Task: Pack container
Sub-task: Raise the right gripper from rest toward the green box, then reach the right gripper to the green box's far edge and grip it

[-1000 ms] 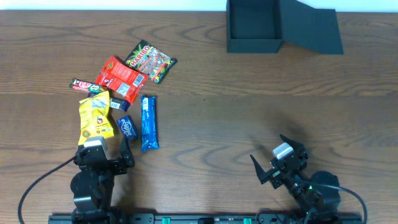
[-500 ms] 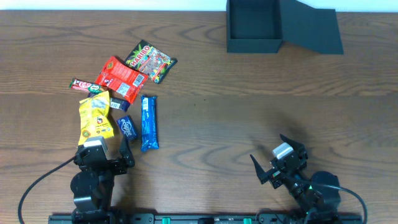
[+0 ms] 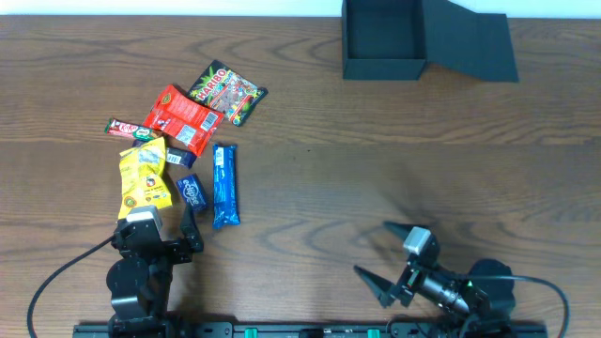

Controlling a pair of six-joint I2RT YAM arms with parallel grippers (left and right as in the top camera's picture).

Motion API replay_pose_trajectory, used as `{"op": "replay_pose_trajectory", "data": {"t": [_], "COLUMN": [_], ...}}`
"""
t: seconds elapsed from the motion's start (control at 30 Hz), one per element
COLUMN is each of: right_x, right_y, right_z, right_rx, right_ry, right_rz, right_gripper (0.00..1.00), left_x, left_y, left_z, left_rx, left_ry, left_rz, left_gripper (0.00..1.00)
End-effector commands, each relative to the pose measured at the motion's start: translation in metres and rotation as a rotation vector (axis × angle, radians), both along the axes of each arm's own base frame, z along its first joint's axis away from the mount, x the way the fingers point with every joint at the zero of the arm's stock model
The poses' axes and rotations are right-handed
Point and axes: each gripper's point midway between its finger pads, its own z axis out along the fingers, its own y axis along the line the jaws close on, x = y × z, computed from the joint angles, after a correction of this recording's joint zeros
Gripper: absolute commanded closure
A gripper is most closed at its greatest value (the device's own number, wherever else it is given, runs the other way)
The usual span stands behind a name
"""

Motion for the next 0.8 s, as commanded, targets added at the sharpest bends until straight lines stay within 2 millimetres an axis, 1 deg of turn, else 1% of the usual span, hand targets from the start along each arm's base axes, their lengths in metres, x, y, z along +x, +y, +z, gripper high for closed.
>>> {"op": "replay_pose_trajectory", "data": {"t": [0.0, 0.07, 0.13, 0.2, 0.23, 0.3, 0.33, 0.37, 0.4, 0.43, 0.57, 0.63, 0.7, 0.77], "right_x": [-0.04, -0.052, -0.053, -0.04, -0.034, -0.027, -0.025, -0.022, -0.019, -0.014, 0.011, 0.023, 0.037, 0.057], "right_y": [0.019, 0.023, 0.023, 0.02, 0.018, 0.018, 0.018, 0.017, 0.016, 0.015, 0.012, 0.012, 0.012, 0.014], "right_z": [0.012, 0.015, 0.016, 0.015, 0.018, 0.036, 0.054, 0.064, 0.07, 0.072, 0.06, 0.058, 0.062, 0.068], "right_rx": [0.222, 0.301, 0.344, 0.412, 0.438, 0.472, 0.496, 0.516, 0.53, 0.536, 0.492, 0.456, 0.415, 0.359], "right_ry": [0.341, 0.543, 0.665, 0.792, 0.805, 0.727, 0.644, 0.604, 0.588, 0.581, 0.616, 0.622, 0.617, 0.609], "right_rz": [0.19, 0.225, 0.204, 0.103, 0.065, 0.073, 0.101, 0.105, 0.097, 0.077, 0.001, -0.02, -0.03, -0.032], "right_gripper": [0.01, 0.01, 0.01, 0.01, 0.01, 0.01, 0.01, 0.01, 0.01, 0.01, 0.01, 0.01, 0.01, 0.01], "left_x": [0.0, 0.0, 0.0, 0.0, 0.0, 0.0, 0.0, 0.0, 0.0, 0.0, 0.0, 0.0, 0.0, 0.0], "left_y": [0.001, 0.001, 0.001, 0.001, 0.001, 0.001, 0.001, 0.001, 0.001, 0.001, 0.001, 0.001, 0.001, 0.001], "left_z": [-0.009, -0.009, -0.009, -0.009, -0.009, -0.009, -0.009, -0.009, -0.009, -0.009, -0.009, -0.009, -0.009, -0.009], "left_rx": [0.018, 0.018, 0.018, 0.018, 0.018, 0.018, 0.018, 0.018, 0.018, 0.018, 0.018, 0.018, 0.018, 0.018], "left_ry": [0.02, 0.02, 0.02, 0.02, 0.02, 0.02, 0.02, 0.02, 0.02, 0.02, 0.02, 0.02, 0.02, 0.02], "left_rz": [-0.001, -0.001, -0.001, -0.001, -0.001, -0.001, -0.001, 0.0, -0.001, -0.001, -0.001, 0.0, -0.001, -0.001], "left_gripper": [0.05, 0.05, 0.05, 0.05, 0.05, 0.05, 0.05, 0.05, 0.05, 0.05, 0.05, 0.05, 0.05, 0.05]}}
